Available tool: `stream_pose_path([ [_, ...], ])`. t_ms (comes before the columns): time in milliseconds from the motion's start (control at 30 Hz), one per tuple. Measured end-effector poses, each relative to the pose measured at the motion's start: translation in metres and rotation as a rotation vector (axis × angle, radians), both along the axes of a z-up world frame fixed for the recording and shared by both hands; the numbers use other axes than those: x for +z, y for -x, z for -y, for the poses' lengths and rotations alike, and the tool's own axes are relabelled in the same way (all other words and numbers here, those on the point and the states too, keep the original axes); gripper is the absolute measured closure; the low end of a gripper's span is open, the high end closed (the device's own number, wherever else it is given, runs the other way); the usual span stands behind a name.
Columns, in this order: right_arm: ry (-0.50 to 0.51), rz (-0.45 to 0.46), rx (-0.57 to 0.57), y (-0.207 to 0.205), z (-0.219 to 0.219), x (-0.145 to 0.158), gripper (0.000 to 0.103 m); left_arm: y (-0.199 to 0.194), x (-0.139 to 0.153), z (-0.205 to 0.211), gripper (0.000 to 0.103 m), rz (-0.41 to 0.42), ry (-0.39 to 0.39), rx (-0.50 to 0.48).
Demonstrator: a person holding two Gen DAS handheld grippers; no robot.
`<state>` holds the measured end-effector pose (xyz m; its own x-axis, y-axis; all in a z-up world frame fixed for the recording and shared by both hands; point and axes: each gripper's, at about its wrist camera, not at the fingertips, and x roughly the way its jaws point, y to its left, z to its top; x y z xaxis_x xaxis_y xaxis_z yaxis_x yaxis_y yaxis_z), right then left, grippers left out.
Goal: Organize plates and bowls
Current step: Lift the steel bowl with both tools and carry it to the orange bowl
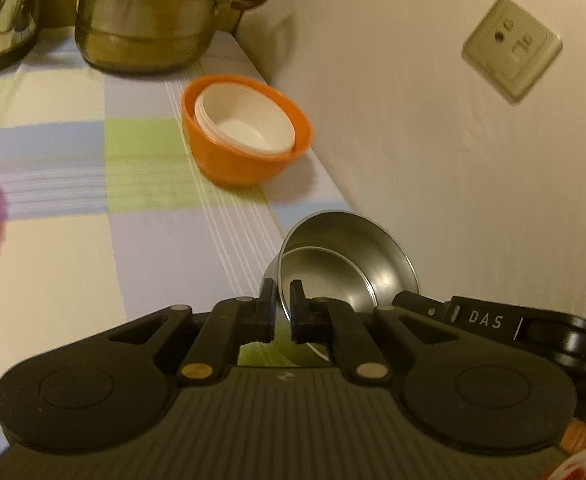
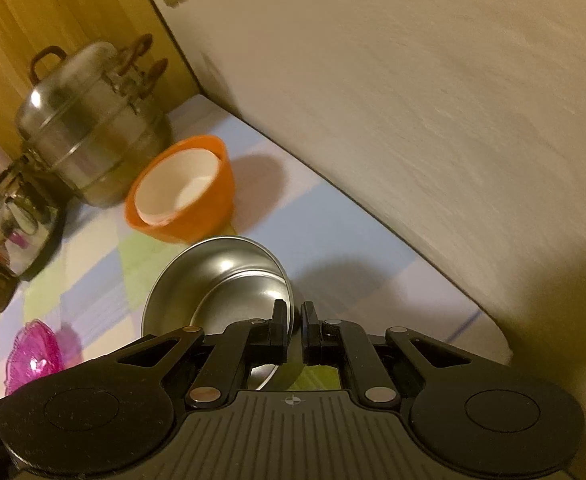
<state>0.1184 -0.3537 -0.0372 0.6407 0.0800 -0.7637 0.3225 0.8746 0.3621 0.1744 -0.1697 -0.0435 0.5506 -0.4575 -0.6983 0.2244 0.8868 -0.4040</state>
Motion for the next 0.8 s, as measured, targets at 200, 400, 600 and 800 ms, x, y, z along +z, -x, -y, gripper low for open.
stream_pose_path([
  [200,0.011,0.039,0.024,-0.021,-0.008,0.017,0.097,-0.019,0.017,-0.010,0.098,0.027,0.015,0.028],
  [400,0.020,0.069,0.049,-0.047,-0.012,0.030,0.097,-0.040,0.030,-0.013,0.098,0.052,0.015,0.048],
  [600,0.028,0.089,0.066,-0.071,-0.014,0.039,0.097,-0.063,0.041,-0.014,0.098,0.075,0.012,0.058],
  [800,0.040,0.098,0.084,-0.095,-0.018,0.041,0.097,-0.091,0.047,-0.015,0.098,0.087,0.013,0.073],
])
